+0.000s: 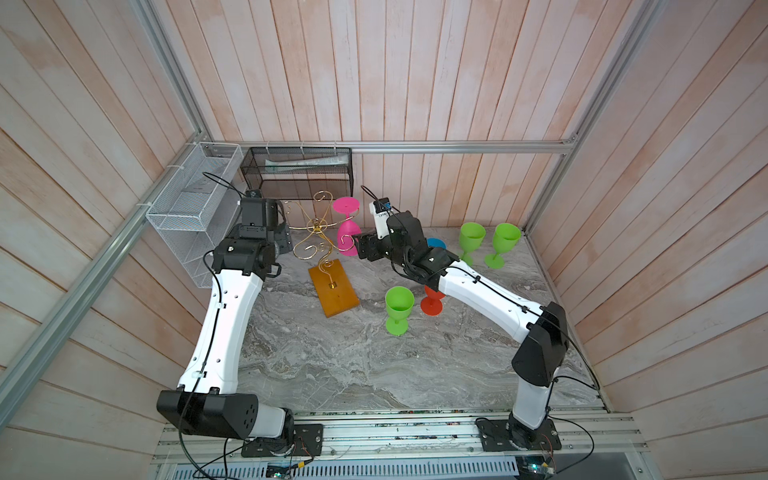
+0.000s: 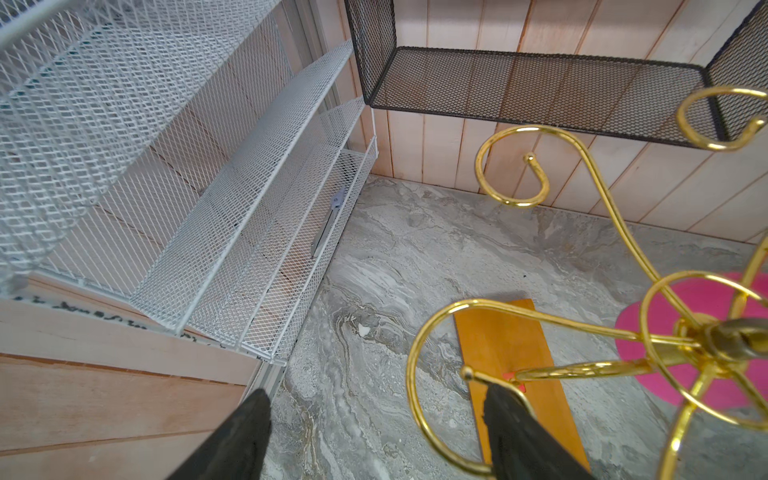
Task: Take the wine glass off the wine glass rack
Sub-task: 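Reach the right gripper to the pink glass foot on the rack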
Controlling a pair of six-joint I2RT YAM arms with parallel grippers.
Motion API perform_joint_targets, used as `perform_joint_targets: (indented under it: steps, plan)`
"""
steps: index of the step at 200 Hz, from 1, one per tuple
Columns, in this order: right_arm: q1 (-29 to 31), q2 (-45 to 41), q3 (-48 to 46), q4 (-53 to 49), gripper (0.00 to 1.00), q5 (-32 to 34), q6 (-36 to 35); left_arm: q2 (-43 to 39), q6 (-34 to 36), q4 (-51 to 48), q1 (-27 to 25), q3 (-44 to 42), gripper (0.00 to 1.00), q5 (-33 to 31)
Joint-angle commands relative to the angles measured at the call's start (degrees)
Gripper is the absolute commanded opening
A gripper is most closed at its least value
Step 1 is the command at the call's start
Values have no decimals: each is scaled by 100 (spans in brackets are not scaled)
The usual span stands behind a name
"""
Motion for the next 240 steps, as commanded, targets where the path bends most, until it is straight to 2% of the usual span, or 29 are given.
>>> perform_joint_targets:
  steps: [1,95,140,181,194,208,240]
  plan:
    - [201,-291,-209,33,81,198,-53,54,1,186,6,-13,82,109]
    - [948,-441,-507,226,80,743,248,9,19,219,3,93,82,141]
    - [989,-692,-748,252,80,992,245,-59,10,281,-28,47,82,208]
    - [883,-1313,-1154,347,79,1304,89,-234,-59,409,-135,-41,82,453]
    - [710,-1487,-1191,304,77,1119,183,-295,-78,455,-225,-59,82,492]
    - [403,-1631,-1227,291,75,629,375,-333,-80,500,-371,-50,82,490]
    - [-594,-1518,-1004,305,68,-1306,1180,-542,-49,770,-698,-205,82,852]
